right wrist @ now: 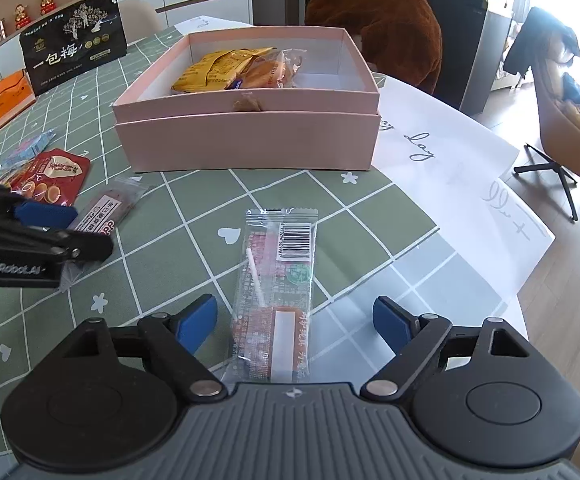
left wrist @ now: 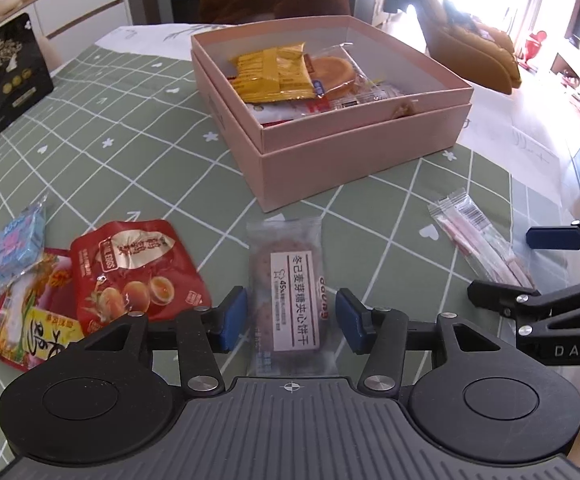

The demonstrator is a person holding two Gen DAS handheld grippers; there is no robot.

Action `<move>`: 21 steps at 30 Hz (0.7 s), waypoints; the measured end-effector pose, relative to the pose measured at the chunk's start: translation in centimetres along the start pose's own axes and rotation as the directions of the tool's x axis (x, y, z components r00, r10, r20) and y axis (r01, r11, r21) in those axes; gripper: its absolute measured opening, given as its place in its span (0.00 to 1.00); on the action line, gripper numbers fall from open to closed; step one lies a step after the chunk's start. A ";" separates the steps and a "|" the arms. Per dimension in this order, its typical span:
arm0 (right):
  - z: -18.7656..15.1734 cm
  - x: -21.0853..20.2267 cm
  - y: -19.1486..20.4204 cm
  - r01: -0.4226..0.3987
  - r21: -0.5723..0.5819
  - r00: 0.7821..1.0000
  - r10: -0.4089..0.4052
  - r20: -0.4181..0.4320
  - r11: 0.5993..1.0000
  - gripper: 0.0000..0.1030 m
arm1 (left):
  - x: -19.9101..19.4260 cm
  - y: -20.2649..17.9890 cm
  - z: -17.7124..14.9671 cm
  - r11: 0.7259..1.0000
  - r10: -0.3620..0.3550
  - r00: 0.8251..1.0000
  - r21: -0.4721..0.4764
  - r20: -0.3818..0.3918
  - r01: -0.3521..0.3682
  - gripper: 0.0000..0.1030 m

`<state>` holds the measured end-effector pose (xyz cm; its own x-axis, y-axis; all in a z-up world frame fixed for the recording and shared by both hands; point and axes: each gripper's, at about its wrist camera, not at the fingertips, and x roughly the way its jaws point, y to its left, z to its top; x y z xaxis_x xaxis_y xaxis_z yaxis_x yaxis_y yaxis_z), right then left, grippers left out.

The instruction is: Organize snacks

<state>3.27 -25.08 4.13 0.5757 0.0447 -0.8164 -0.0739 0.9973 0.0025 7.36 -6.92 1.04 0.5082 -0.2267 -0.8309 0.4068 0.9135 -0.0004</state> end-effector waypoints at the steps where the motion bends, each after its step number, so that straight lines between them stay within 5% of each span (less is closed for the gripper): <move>1: 0.1 0.0 0.0 -0.006 -0.007 1.000 0.006 -0.004 1.000 0.78 | 0.0 0.1 0.0 1.000 -0.003 1.000 -0.006 -0.003 0.003 0.52; 2: 0.3 0.0 0.1 -0.016 -0.020 1.000 0.016 -0.006 1.000 0.73 | -0.1 0.2 0.1 1.000 -0.005 1.000 -0.012 -0.005 0.005 0.52; 4: 0.8 -0.2 0.4 -0.040 -0.060 0.999 0.040 -0.008 0.997 0.40 | -0.1 0.3 0.1 1.000 0.010 1.000 -0.027 -0.001 -0.010 0.42; 8: 1.9 -0.5 0.5 -0.070 -0.071 0.997 0.068 -0.036 0.995 0.38 | -1.0 0.1 -0.5 0.999 -0.001 1.000 -0.055 -0.003 0.001 0.40; 12: 2.8 -2.4 0.2 -0.082 -0.075 0.996 0.083 0.010 0.994 0.36 | -3.4 -0.2 -0.1 0.997 -0.003 0.998 -0.077 0.056 0.007 0.12; 17: 6.7 -6.5 -0.4 -0.119 -0.074 0.983 0.128 0.131 0.990 0.36 | -7.4 -0.6 2.8 0.998 -0.004 0.981 -0.059 0.192 0.016 0.12; 21: 9.8 -8.9 -0.3 -0.108 -0.100 0.967 0.127 0.220 0.989 0.36 | -8.2 -0.1 3.3 0.996 -0.007 0.975 -0.084 0.223 0.026 0.12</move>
<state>6.18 -25.20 17.02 0.7266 0.1833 -0.6622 -0.2168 0.9757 0.0323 5.69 -6.28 9.67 0.6617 -0.3021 -0.6862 0.3546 0.9325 -0.0686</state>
